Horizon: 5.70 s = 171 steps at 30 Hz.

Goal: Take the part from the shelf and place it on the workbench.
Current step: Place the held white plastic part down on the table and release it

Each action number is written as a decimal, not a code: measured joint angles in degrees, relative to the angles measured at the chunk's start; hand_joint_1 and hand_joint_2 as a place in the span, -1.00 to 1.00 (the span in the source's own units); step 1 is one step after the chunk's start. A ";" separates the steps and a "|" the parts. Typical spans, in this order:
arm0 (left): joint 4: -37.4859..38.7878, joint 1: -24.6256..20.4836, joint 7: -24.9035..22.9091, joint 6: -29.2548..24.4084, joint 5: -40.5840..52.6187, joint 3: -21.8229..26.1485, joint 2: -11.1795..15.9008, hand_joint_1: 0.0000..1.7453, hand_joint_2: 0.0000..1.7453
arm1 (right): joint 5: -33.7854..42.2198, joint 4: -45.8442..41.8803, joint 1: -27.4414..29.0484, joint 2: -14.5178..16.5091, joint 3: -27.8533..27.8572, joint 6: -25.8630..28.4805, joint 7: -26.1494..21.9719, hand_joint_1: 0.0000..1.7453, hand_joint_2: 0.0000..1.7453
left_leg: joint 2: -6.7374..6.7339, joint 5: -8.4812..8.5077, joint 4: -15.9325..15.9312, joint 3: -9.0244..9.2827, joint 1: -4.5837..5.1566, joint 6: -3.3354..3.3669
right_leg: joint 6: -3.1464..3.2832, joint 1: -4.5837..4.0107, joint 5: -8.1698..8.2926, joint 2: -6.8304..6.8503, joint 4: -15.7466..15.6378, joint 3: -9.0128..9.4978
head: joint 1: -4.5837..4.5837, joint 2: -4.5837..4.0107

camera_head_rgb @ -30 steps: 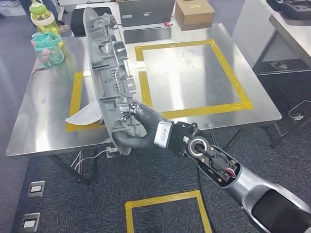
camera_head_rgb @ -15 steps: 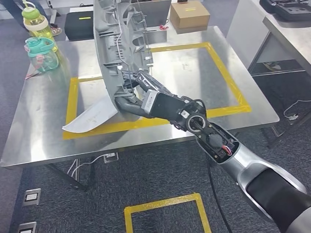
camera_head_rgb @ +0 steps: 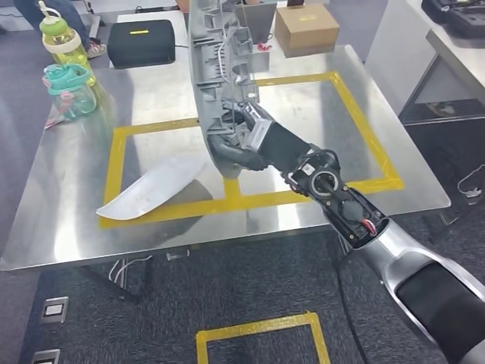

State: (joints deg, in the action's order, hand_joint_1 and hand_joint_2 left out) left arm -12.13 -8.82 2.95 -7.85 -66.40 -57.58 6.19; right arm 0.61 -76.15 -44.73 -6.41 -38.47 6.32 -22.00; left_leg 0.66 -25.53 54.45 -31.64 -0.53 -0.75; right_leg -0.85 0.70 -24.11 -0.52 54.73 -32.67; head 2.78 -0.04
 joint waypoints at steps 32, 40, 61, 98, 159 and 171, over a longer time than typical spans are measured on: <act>0.00 -0.60 0.11 0.21 0.57 -0.01 0.12 -1.00 1.00 | 2.00 2.56 1.29 -2.36 2.93 0.37 -0.75 1.00 1.00 | -0.19 0.11 1.42 -1.68 -0.05 -0.50 | 0.14 0.29 -0.40 -0.05 0.37 0.12 | -0.24 0.00; 0.00 -0.60 0.11 0.31 0.56 -0.02 0.16 -1.00 1.00 | 2.03 2.90 1.57 -2.40 3.10 0.27 -0.91 1.00 1.00 | -0.34 0.13 10.55 -8.72 0.28 0.11 | 1.51 -0.49 -1.10 -0.26 0.15 1.10 | -1.68 0.00; 0.01 -0.53 0.67 0.33 0.38 -0.01 0.22 -1.00 1.00 | 1.61 3.69 1.94 -2.57 3.04 -0.03 -1.45 1.00 1.00 | -0.05 1.36 0.89 -2.16 0.17 0.62 | -1.74 0.95 -0.90 -0.09 1.03 -0.22 | -0.31 0.00; 0.00 -0.37 0.79 0.31 0.68 -0.02 0.08 -1.00 1.00 | -40.51 5.27 -4.24 -2.60 -0.05 11.49 13.49 1.00 1.00 | -0.17 1.58 -0.31 -1.42 0.20 -0.30 | -0.80 0.62 -1.03 -0.08 0.61 0.26 | -1.53 0.00; 0.01 -1.30 -0.09 1.97 2.46 -0.02 0.25 -1.00 1.00 | -61.62 41.00 -14.42 -1.64 -17.90 -3.94 18.28 1.00 1.00 | -0.11 1.57 -0.20 -1.43 0.20 -0.28 | -0.84 0.62 -1.01 0.01 0.58 0.29 | -1.53 0.00; 0.01 -1.19 1.02 2.11 2.15 -0.02 0.56 -1.00 1.00 | -60.87 42.47 -14.40 -3.43 -16.83 -4.59 18.37 1.00 1.00 | -0.14 1.57 -0.20 -1.42 0.19 -0.28 | -0.83 0.62 -0.99 -0.02 0.57 0.30 | -1.54 0.00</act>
State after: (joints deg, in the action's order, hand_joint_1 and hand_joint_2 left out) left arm -12.13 -10.01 3.97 -5.74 -64.25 -57.59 6.75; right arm -60.26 -33.68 -59.13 -9.84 -55.30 1.73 -3.63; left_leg 0.52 -23.95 54.24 -33.06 -0.33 -1.03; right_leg -1.68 1.32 -25.10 -0.54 55.31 -32.37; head 1.24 -0.04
